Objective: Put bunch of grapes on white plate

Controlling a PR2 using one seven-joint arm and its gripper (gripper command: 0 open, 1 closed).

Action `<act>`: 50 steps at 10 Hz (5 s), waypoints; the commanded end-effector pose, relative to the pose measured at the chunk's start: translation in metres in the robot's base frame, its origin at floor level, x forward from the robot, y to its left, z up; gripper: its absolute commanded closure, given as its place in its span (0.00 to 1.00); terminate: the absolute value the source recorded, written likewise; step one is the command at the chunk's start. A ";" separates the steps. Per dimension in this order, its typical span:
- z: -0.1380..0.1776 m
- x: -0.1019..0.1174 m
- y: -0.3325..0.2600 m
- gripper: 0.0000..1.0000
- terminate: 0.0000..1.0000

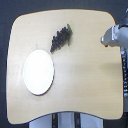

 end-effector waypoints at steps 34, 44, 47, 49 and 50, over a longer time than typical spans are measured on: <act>-0.170 0.114 0.268 0.00 0.00; -0.184 0.095 0.273 1.00 0.00; -0.183 0.101 0.274 1.00 0.00; -0.181 0.104 0.273 1.00 0.00; -0.180 0.108 0.272 1.00 0.00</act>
